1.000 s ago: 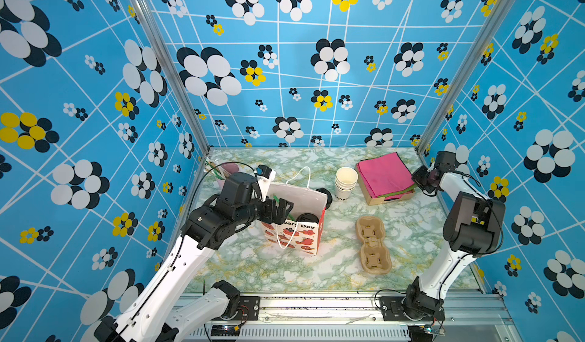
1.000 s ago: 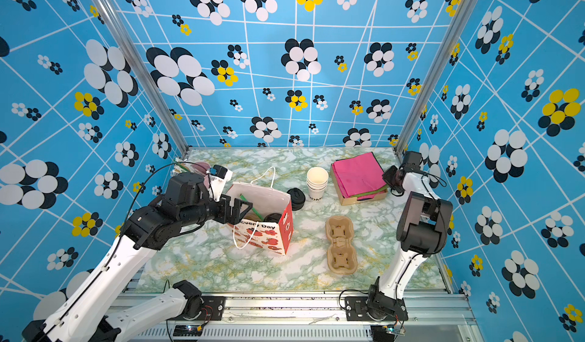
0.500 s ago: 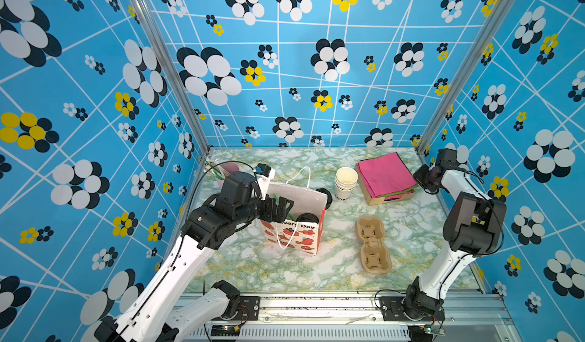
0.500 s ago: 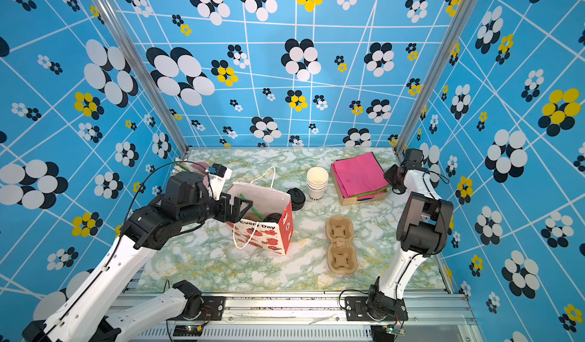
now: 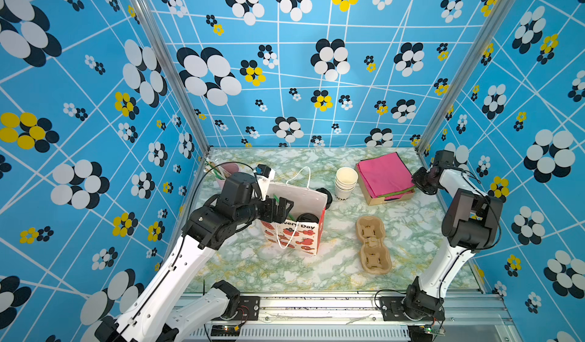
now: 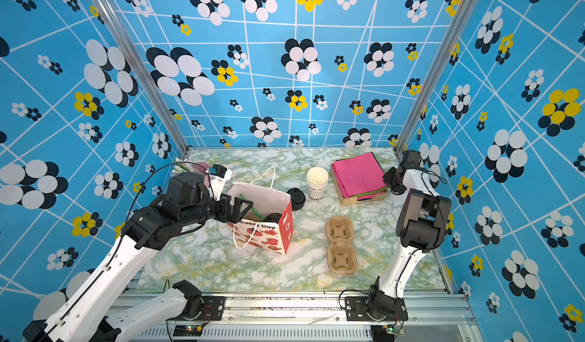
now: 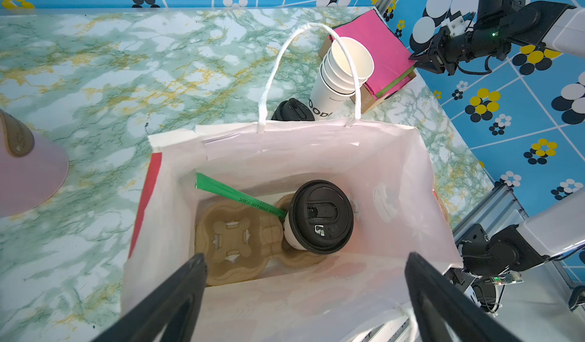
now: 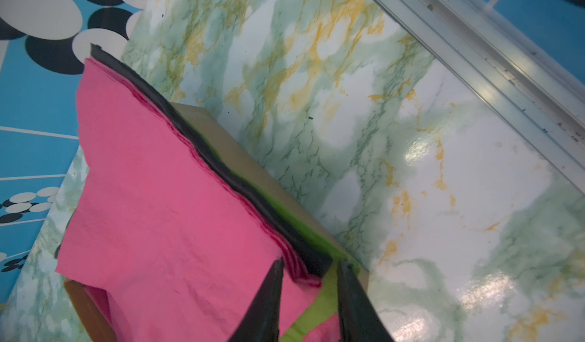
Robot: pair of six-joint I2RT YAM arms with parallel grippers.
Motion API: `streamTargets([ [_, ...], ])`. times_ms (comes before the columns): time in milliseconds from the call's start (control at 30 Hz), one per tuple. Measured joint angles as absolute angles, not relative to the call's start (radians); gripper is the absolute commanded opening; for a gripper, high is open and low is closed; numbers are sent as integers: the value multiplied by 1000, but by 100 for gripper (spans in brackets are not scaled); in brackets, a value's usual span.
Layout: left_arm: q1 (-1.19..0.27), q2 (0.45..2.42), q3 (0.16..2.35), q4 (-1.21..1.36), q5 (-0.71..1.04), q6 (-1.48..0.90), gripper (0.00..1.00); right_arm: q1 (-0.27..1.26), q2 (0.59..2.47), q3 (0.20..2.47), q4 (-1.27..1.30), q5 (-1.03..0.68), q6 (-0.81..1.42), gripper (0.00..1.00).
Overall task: Pack the takeout coffee
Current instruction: 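Lift the gripped napkin edge upward off the box with the right gripper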
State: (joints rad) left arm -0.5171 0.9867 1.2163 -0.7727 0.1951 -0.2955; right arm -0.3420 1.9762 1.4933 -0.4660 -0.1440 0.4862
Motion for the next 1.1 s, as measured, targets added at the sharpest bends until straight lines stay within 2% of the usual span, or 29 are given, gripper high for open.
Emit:
streamTargets([
  [467, -517, 986, 1211, -768, 196, -296, 99, -342, 1976, 1495, -470, -140, 486, 19],
  [567, -517, 986, 1211, -761, 196, -299, 99, -342, 1976, 1505, -479, -141, 482, 12],
  [1100, -516, 986, 1210, -755, 204, -306, 99, -330, 1976, 1550, -521, -120, 447, 11],
])
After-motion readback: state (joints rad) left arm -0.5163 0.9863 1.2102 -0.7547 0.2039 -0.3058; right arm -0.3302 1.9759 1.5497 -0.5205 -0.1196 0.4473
